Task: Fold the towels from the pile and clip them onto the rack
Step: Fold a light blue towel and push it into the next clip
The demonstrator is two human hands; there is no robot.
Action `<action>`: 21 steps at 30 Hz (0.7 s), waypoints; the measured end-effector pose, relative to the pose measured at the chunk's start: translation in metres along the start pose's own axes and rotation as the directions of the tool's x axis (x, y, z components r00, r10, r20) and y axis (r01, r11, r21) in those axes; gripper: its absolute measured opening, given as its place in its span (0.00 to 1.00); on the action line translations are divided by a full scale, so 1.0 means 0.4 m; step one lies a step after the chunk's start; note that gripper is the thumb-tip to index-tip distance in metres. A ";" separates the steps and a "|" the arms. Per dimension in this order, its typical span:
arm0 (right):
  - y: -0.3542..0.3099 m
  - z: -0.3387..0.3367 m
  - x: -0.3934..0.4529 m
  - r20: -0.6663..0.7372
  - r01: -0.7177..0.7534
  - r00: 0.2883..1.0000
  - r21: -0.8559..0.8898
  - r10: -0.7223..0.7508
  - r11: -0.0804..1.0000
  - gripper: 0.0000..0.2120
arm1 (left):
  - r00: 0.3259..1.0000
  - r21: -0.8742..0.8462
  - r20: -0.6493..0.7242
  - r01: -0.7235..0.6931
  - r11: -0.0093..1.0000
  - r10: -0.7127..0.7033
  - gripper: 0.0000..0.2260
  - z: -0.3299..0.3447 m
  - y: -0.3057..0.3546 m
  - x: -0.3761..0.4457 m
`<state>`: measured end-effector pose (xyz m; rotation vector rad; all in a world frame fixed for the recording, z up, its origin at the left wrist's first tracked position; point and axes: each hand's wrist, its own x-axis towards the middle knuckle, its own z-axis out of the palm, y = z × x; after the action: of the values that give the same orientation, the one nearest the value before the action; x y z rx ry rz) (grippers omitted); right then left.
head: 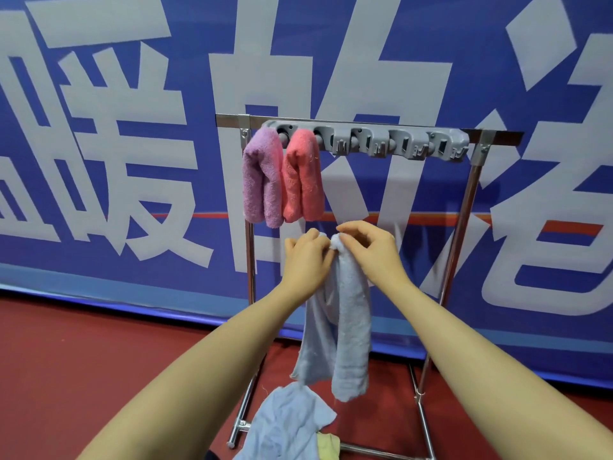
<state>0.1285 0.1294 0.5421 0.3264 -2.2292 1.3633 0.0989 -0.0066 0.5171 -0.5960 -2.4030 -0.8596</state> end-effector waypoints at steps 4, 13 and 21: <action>0.031 -0.020 -0.008 0.012 -0.079 0.997 -0.037 0.080 0.996 0.08 | 0.991 -0.152 -0.044 0.118 0.981 -0.126 0.17 -0.016 -0.003 0.020; 0.054 0.035 -0.016 0.069 -0.274 0.956 -0.145 0.286 0.951 0.16 | 0.992 -0.093 -0.076 0.090 0.992 -0.097 0.19 -0.058 -0.003 0.062; 0.029 0.045 -0.001 -0.117 -0.186 0.978 -0.135 0.170 0.973 0.16 | 0.973 -0.045 -0.127 0.187 0.981 -0.191 0.09 -0.075 -0.049 0.055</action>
<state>0.1183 0.1187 0.5265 0.0023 -2.2980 1.2650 0.0804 -0.0357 0.5414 -0.3143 -2.3562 -0.9869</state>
